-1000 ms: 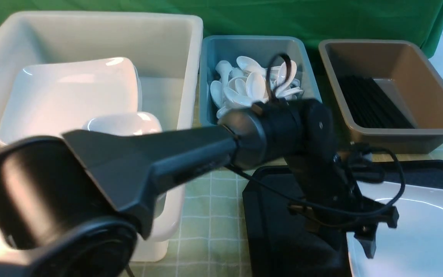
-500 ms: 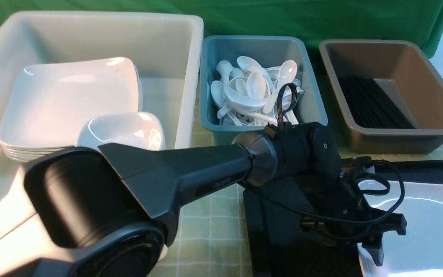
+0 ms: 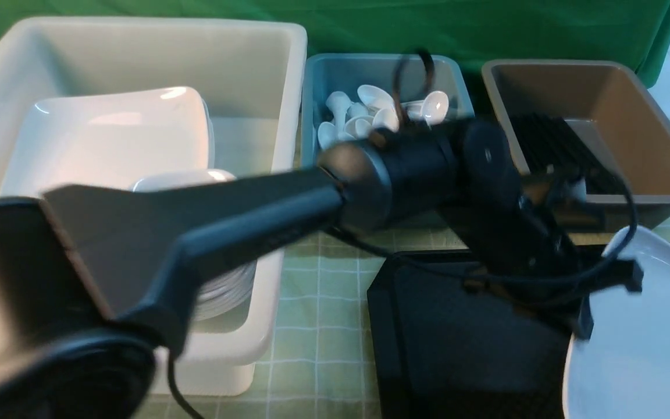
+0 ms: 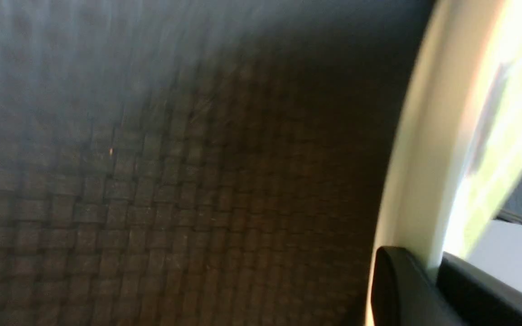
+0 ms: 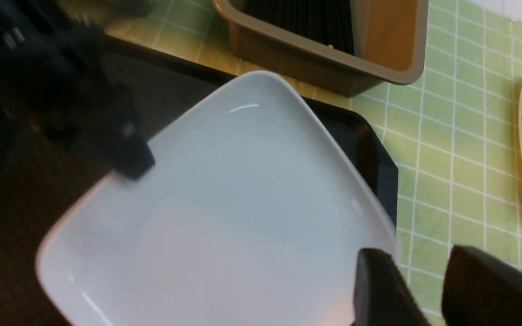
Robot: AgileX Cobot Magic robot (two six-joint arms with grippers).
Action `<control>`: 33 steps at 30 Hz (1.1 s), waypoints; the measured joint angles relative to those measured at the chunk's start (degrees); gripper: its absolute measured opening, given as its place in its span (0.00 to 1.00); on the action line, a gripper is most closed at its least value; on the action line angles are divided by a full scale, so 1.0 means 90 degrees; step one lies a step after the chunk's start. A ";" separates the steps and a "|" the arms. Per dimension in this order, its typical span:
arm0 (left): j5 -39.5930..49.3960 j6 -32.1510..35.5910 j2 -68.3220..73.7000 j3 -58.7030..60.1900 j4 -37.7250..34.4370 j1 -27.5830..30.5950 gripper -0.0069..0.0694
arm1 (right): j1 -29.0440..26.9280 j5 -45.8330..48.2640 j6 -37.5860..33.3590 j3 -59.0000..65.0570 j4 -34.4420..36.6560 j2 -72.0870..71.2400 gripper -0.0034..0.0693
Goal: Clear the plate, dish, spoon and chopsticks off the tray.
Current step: Use the left arm to put the plate into the large storage box on the left
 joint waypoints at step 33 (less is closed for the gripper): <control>0.1120 -0.0056 -0.0055 0.0015 0.0958 0.0467 0.10 | 0.0000 0.0217 0.0252 0.0385 0.0052 0.0000 0.33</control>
